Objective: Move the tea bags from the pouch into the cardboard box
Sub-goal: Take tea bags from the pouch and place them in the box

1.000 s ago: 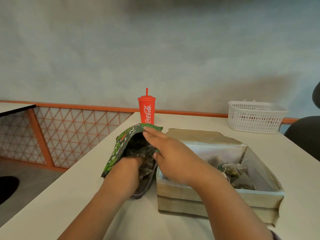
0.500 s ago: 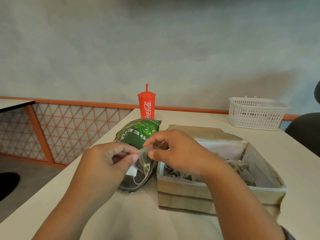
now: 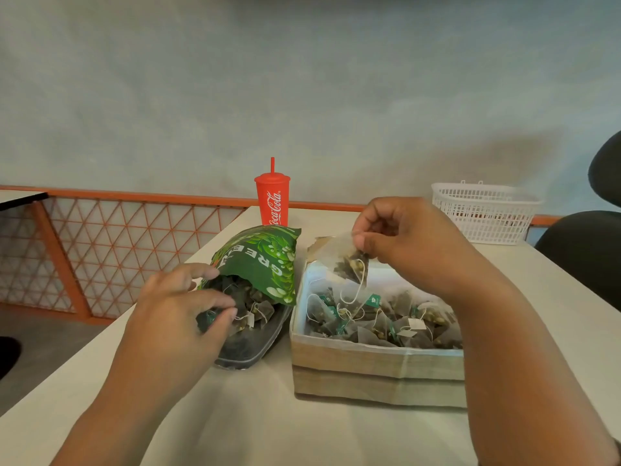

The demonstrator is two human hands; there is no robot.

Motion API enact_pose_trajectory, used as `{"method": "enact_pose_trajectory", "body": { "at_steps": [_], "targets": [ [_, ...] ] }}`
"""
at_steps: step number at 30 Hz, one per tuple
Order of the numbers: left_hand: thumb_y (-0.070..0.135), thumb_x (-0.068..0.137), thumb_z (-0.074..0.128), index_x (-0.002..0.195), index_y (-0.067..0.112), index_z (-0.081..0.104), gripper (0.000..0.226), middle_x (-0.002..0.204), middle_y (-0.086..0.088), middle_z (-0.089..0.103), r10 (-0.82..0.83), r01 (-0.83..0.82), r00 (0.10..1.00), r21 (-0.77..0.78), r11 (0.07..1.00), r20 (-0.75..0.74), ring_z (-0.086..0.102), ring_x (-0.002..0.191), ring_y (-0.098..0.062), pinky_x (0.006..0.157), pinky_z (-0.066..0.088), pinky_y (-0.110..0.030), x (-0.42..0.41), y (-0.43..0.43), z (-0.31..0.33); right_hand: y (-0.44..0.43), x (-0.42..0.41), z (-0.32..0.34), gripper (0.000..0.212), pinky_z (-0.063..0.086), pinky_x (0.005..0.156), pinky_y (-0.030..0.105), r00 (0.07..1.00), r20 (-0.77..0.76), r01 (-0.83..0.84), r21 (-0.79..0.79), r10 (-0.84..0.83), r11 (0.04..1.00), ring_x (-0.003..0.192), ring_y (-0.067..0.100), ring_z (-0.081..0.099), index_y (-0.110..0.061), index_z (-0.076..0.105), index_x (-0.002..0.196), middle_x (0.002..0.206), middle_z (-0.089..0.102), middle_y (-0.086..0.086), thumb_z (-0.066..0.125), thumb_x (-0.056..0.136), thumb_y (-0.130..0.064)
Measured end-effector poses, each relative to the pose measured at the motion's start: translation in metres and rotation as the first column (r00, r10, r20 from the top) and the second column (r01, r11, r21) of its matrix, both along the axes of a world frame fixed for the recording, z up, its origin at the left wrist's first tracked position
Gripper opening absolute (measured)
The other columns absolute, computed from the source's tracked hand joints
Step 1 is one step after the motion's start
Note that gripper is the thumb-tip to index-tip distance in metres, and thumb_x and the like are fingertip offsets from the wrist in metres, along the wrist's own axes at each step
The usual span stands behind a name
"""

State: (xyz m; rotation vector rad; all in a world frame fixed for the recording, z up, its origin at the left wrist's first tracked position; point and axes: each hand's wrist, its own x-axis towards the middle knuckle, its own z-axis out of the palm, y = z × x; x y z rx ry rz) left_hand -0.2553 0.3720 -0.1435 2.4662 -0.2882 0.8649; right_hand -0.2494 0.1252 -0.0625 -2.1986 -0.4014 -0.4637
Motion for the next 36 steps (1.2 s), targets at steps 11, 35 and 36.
{"method": "enact_pose_trajectory", "body": {
  "at_steps": [11, 35, 36],
  "targets": [
    [-0.004, 0.069, 0.074, 0.116, 0.008, 0.064, 0.050, 0.119, -0.002, 0.062, 0.012, -0.014, 1.000, 0.140, 0.990, 0.015, 0.053, 0.099, -0.027, 0.080, 0.039, -0.035, 0.010, 0.002, 0.002, 0.011, 0.006, -0.014, 0.010, 0.037, 0.057, 0.015, 0.974, -0.226, -0.052, -0.341, -0.028, 0.939, 0.072, 0.005, 0.055, -0.024, 0.064, 0.093, 0.086, 0.062, -0.006, 0.062, 0.086, -0.017],
    [0.006, 0.079, 0.056, 0.089, 0.006, 0.072, 0.018, 0.090, -0.007, 0.064, -0.161, 0.145, 0.978, 0.120, 0.982, 0.134, 0.063, 0.077, -0.024, 0.066, 0.047, -0.025, 0.013, -0.045, -0.006, 0.056, 0.016, -0.035, 0.062, 0.009, 0.099, 0.006, 0.971, -0.180, -0.204, -0.263, 0.160, 0.943, 0.140, 0.003, 0.013, -0.026, 0.022, 0.146, 0.154, 0.014, -0.017, 0.040, 0.093, 0.001],
    [0.002, 0.079, 0.059, 0.092, 0.007, 0.072, 0.019, 0.095, -0.007, 0.064, -0.133, 0.126, 0.990, 0.104, 0.987, 0.056, 0.064, 0.081, -0.025, 0.069, 0.046, -0.025, 0.019, -0.046, -0.009, 0.057, 0.016, -0.035, 0.062, 0.009, 0.099, 0.006, 0.969, -0.184, -0.207, -0.253, 0.163, 0.945, 0.140, 0.003, 0.013, -0.027, 0.022, 0.146, 0.154, 0.013, -0.017, 0.040, 0.093, 0.001]
  ]
}}
